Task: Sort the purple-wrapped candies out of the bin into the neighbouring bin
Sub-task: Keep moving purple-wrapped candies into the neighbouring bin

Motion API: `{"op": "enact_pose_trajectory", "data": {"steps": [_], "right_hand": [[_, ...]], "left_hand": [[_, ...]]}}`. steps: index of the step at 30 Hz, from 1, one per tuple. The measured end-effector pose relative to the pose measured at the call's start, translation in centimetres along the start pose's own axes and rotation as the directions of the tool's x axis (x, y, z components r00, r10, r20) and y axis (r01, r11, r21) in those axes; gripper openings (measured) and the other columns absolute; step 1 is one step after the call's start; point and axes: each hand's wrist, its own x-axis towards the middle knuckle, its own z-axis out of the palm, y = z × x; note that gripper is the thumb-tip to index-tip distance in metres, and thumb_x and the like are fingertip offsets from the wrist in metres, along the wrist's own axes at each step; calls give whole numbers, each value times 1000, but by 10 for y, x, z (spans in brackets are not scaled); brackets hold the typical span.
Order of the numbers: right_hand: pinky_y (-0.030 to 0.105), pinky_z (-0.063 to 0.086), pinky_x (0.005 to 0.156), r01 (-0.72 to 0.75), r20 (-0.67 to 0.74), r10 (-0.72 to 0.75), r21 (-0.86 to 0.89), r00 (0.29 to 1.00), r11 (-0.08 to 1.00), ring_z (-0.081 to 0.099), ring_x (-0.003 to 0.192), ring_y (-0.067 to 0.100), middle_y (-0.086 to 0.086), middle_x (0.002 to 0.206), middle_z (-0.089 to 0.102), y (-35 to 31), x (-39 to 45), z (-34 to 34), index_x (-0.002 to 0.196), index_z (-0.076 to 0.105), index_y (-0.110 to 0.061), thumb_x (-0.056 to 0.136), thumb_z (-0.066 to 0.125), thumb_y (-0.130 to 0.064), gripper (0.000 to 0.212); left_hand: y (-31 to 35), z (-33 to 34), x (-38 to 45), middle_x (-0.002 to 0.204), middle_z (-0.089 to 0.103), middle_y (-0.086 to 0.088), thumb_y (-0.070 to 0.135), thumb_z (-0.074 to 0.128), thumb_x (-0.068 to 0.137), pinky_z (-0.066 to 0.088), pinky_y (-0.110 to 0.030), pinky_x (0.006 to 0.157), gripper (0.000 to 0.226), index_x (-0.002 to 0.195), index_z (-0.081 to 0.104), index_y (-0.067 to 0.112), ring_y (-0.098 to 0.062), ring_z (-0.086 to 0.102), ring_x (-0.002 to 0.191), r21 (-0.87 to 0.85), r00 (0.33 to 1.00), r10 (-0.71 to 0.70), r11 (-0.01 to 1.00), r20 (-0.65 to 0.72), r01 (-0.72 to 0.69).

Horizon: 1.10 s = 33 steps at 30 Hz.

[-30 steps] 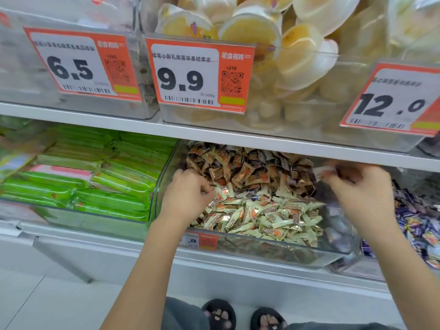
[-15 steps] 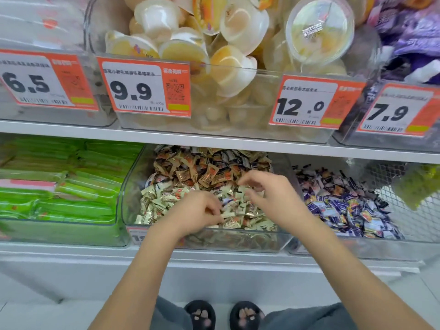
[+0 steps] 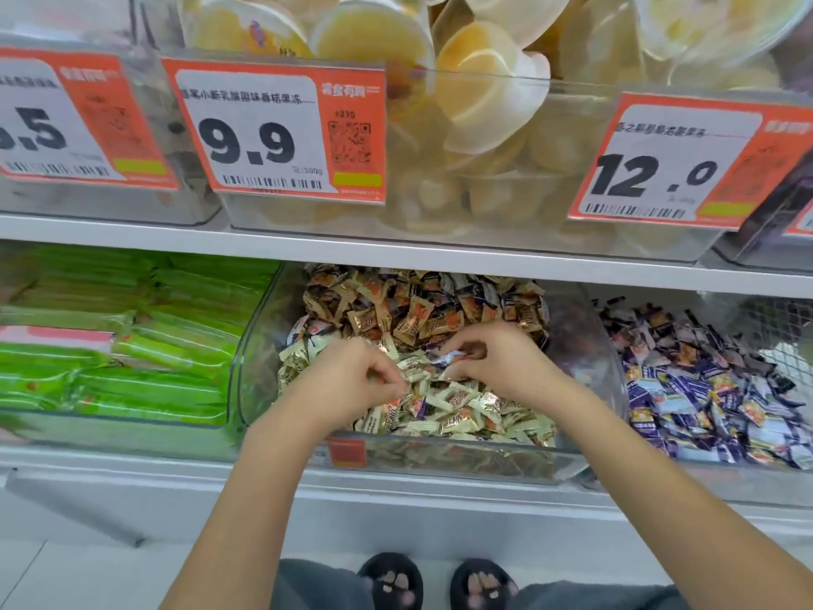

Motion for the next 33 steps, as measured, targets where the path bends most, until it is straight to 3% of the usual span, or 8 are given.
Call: {"op": "enact_pose_trajectory", "data": {"steps": [7,12,15,19,22,25,29,33], "right_hand": [[4,43,68,-15,-236,81,269,968,963,60,76,-11,-16,83,67,-22,-29,-28,86,66,-28,85,69,-22,6],[15,32,55,-138,-722,94,-2,686,990,55,65,5,-4,78,65,4,-88,-64,92,63,-14,92,58,-16,5],[22,39,72,-278,-605,226,8,763,961,57,86,16,5,113,66,26,-120,-73,118,63,-16,91,51,0,34],[7,43,89,101,-425,-70,51,903,994,57,101,-10,-24,111,64,2,-118,-61,104,66,-39,84,61,4,48],[21,46,95,147,4,-147,-12,989,989,54,105,-8,-27,111,62,-16,-79,-49,104,64,-47,83,70,-13,41],[29,33,104,209,384,-119,-200,916,957,47,118,3,-19,126,56,-20,-41,-33,117,61,-36,78,76,-27,42],[37,44,94,273,303,-183,-288,935,918,53,105,11,-15,113,55,-5,-14,-15,109,61,-26,81,71,-32,30],[26,41,69,137,-29,-159,-377,987,916,55,90,14,-2,107,58,0,6,-9,115,58,-17,91,59,-34,30]], "left_hand": [[0,4,-1,104,68,13,28,74,80,44,-28,96,10,89,73,25,-5,58,101,124,996,22,992,-81,-12],[20,15,-5,92,57,21,34,78,72,39,-35,95,13,82,69,34,-5,45,96,263,960,248,942,-133,-208],[23,19,-1,105,63,18,42,76,72,34,-42,106,21,89,66,37,-7,52,104,302,981,187,933,59,-196],[18,20,2,132,52,14,61,68,68,32,-44,107,61,124,52,42,-14,41,124,368,988,106,919,115,-141],[20,24,5,117,61,17,61,68,69,39,-40,97,55,120,56,44,-10,48,109,329,992,102,937,79,-122],[20,26,8,103,66,16,41,72,78,43,-41,95,27,103,65,37,-8,55,95,355,989,146,927,-34,-125],[6,11,14,105,65,5,19,71,80,44,-43,94,20,98,69,29,-17,57,102,335,961,119,942,-251,-29],[-1,-2,17,117,62,4,8,67,80,40,-42,95,33,103,69,31,-23,51,114,388,941,108,921,-320,26]]}}
